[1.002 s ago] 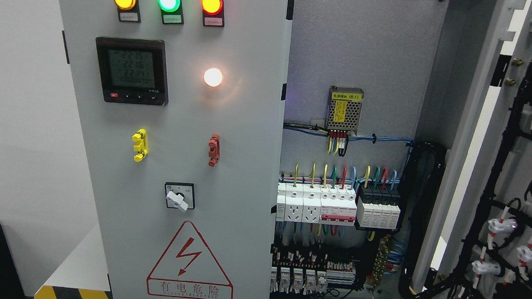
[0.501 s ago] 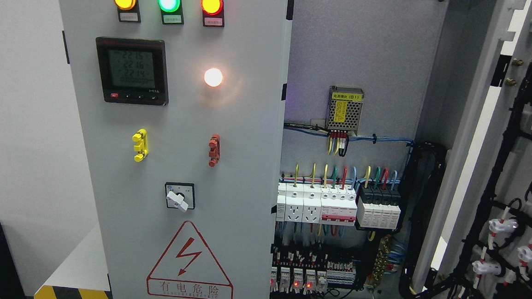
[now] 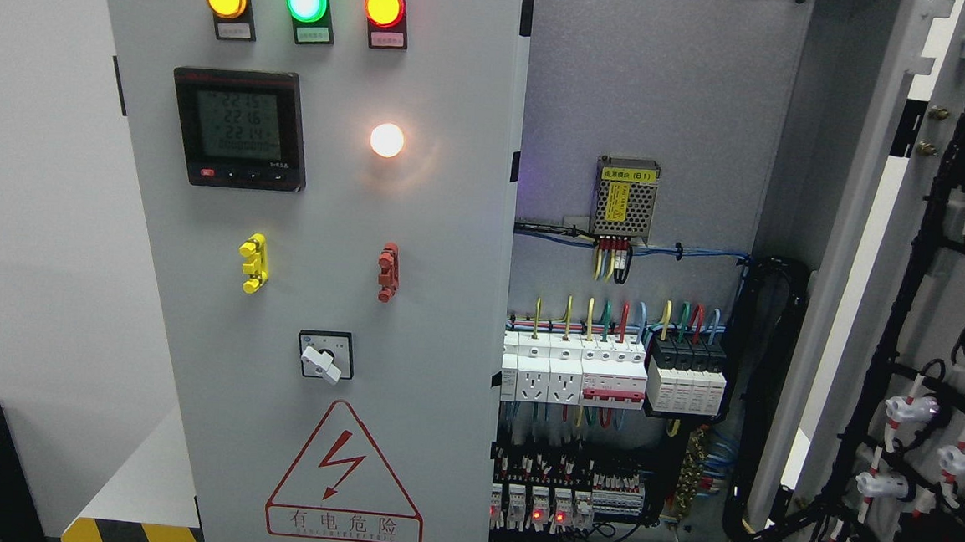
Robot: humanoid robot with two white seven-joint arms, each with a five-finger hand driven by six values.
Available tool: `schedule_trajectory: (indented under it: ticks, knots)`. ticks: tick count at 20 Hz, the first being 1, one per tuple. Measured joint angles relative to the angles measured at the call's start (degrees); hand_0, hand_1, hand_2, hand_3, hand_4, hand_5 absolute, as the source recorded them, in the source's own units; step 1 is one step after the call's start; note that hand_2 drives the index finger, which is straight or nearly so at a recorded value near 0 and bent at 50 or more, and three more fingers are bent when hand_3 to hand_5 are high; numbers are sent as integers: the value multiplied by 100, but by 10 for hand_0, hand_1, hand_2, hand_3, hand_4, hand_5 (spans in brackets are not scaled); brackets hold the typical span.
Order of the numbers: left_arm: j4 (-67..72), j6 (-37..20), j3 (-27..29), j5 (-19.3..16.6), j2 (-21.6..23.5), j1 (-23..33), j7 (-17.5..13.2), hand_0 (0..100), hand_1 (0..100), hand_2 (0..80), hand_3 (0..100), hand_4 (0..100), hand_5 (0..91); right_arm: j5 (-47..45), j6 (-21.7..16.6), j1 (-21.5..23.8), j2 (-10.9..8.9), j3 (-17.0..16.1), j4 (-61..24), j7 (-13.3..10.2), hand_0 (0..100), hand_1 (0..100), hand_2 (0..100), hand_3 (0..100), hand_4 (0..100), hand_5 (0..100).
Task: Open door with both hands
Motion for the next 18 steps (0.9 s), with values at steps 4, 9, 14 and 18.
schedule_trajectory:
  ticks: [4,9,14,18]
  knots:
    - [2,9,-30,5,-9,-1,117,0,0,0,0,0,0,-3,498,-785,3,88,-338,-3,0,0,0,0,0,0]
    - [3,35,-56,8,-26,-3,152,0,0,0,0,0,0,-12,1783,-2075,119,134,-534,-18,0,0,0,0,0,0]
    - [3,-2,-73,9,-96,-4,153,0,0,0,0,0,0,-50,2637,-3364,289,-39,-395,-30,0,0,0,0,0,0]
    - [4,-15,-82,9,-138,-6,172,0,0,0,0,0,0,-229,2983,-4147,385,-227,-40,-35,0,0,0,0,0,0]
